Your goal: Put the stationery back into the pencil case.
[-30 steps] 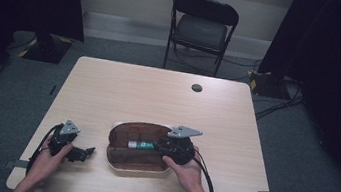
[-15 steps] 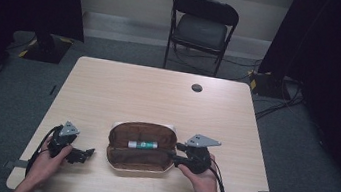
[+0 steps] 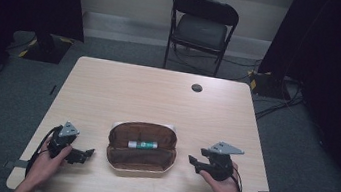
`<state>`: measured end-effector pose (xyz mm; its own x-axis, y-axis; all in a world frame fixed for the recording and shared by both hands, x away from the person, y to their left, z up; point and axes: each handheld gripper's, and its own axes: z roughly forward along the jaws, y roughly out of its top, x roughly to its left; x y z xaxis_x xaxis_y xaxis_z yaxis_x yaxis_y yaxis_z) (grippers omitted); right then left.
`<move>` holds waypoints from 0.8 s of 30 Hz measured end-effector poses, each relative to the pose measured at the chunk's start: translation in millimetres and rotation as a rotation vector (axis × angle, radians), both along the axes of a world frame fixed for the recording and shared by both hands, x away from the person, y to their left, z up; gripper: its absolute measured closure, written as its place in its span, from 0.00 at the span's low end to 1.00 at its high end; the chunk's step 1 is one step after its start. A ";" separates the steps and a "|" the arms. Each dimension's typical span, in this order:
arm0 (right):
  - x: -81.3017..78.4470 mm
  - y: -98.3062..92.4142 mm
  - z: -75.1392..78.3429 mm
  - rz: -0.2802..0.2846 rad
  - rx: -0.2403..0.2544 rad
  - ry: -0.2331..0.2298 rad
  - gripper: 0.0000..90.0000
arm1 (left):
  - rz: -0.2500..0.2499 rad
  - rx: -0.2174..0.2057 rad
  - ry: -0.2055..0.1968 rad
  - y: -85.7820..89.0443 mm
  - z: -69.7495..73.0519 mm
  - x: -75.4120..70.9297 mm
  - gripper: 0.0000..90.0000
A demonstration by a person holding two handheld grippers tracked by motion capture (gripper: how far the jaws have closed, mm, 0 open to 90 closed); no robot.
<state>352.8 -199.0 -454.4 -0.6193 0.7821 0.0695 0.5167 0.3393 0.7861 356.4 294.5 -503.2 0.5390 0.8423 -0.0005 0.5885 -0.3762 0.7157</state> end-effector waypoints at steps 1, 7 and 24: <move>0.1 -5.2 -1.4 -0.017 -0.004 0.005 0.42 | 0.000 0.001 0.000 0.1 0.0 -0.3 0.00; 4.3 -37.2 -11.5 -0.117 -0.021 0.029 0.35 | -0.002 0.006 0.002 0.6 0.3 -1.1 0.00; 24.6 -62.9 -42.9 -0.303 -0.130 0.056 0.15 | -0.008 0.008 0.003 1.0 0.3 -0.7 0.00</move>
<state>377.4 -261.9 -497.2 -0.3552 0.9347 -0.0157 0.6506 0.2592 0.7138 355.8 295.6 -502.9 0.5458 0.8379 0.0047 0.5875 -0.3866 0.7109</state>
